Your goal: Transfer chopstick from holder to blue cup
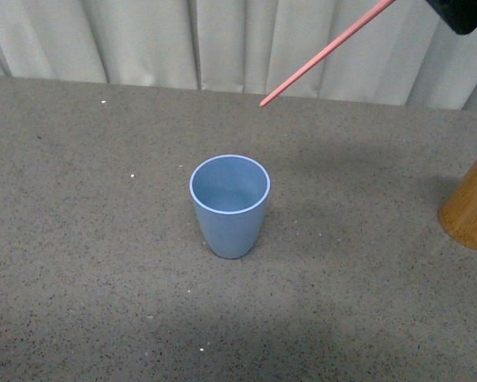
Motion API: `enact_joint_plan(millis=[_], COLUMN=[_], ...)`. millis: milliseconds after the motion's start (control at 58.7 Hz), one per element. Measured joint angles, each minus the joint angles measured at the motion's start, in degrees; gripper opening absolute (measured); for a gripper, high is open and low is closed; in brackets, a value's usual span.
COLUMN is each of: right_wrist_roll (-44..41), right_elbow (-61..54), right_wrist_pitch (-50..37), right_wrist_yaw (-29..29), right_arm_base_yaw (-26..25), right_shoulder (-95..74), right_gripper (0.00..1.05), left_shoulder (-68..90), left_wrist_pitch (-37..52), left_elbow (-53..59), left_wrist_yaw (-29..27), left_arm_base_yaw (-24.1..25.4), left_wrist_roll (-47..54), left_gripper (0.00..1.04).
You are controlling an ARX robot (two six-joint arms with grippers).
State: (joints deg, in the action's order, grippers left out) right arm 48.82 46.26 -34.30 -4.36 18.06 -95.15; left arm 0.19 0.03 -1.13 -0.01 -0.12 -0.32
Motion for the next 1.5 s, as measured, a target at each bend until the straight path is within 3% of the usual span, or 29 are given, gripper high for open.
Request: enact_joint_plan(millis=[1499], right_wrist_roll=[1.6], right_elbow=[1.1], right_wrist_pitch=[-1.8], right_wrist_yaw=[1.4], right_arm_base_yaw=[2.8], right_shoulder=[-4.6], right_gripper=[0.02], left_shoulder=[0.0], left_wrist_pitch=[0.0], left_elbow=[0.0], left_wrist_yaw=[0.0], left_arm_base_yaw=[0.0], left_wrist_roll=[0.0], left_gripper=[0.98])
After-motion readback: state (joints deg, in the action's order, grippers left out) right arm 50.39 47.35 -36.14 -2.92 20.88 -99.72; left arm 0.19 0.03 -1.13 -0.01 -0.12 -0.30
